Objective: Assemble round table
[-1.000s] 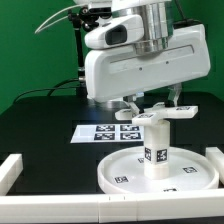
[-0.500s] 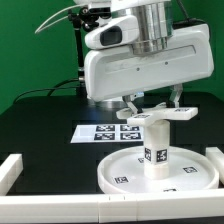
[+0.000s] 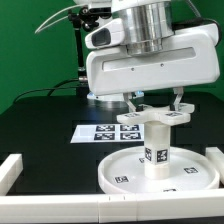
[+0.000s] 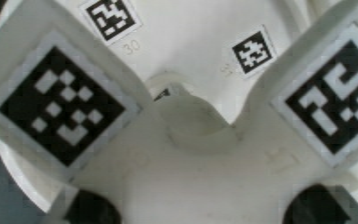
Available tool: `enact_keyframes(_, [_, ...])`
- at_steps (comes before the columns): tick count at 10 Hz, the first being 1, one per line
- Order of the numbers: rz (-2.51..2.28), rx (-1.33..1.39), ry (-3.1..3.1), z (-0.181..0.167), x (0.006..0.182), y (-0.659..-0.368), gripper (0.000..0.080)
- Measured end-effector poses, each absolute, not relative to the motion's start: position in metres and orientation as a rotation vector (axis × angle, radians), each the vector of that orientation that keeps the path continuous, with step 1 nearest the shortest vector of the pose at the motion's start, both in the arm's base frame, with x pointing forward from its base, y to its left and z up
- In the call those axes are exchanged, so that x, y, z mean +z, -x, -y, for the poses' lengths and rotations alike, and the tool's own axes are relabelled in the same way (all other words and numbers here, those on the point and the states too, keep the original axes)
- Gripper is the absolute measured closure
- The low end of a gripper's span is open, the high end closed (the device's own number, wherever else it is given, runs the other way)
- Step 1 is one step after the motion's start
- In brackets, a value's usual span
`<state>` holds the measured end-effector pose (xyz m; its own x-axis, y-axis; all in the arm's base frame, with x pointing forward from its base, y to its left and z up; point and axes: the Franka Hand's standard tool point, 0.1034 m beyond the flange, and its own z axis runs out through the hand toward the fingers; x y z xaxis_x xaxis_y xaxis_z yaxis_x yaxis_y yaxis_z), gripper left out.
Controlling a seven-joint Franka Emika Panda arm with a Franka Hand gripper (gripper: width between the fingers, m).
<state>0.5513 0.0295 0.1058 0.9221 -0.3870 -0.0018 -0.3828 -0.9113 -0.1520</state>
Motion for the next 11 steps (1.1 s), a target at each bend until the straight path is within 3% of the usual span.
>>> enact_keyframes(11, [-1.949,0.064,2.162,-0.0289,0.1047,-0.5521,0.0353])
